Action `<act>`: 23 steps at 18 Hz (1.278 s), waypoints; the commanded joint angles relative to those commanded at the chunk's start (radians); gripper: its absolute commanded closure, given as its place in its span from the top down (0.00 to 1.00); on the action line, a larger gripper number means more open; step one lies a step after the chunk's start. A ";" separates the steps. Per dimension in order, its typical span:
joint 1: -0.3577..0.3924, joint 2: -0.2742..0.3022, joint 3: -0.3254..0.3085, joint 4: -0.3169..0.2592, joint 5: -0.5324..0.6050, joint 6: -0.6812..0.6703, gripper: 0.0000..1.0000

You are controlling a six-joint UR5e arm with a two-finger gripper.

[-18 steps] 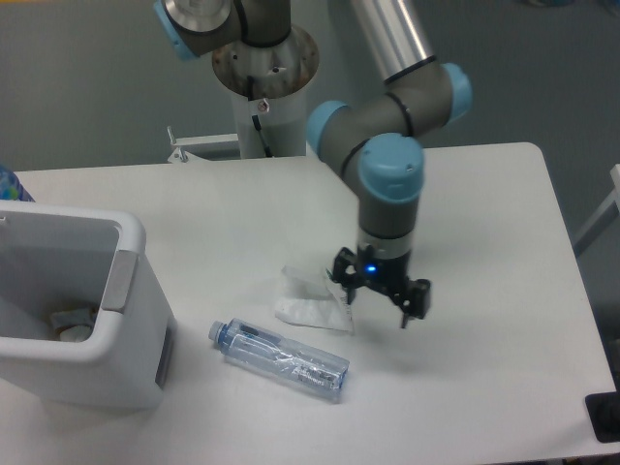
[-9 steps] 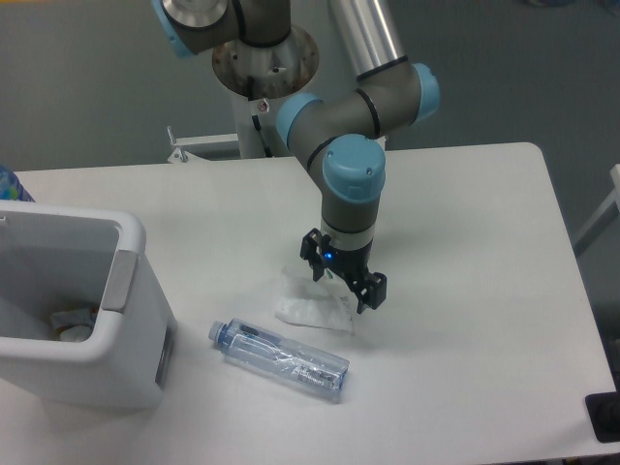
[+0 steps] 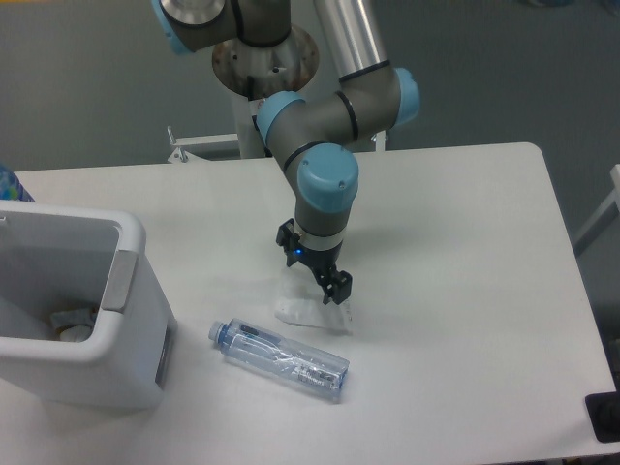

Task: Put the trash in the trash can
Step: 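Move the gripper over the white tissue and lower onto it, then close the gripper on the white tissue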

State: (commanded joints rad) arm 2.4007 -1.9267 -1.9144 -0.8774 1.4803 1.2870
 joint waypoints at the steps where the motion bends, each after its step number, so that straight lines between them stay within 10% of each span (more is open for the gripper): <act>1: 0.000 0.002 -0.002 -0.005 -0.002 0.003 0.47; 4: 0.000 0.003 -0.003 -0.006 0.000 0.002 0.01; 23: 0.021 0.086 0.074 -0.012 -0.011 -0.060 0.00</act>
State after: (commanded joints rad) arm 2.4221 -1.8409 -1.8409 -0.8897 1.4696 1.2274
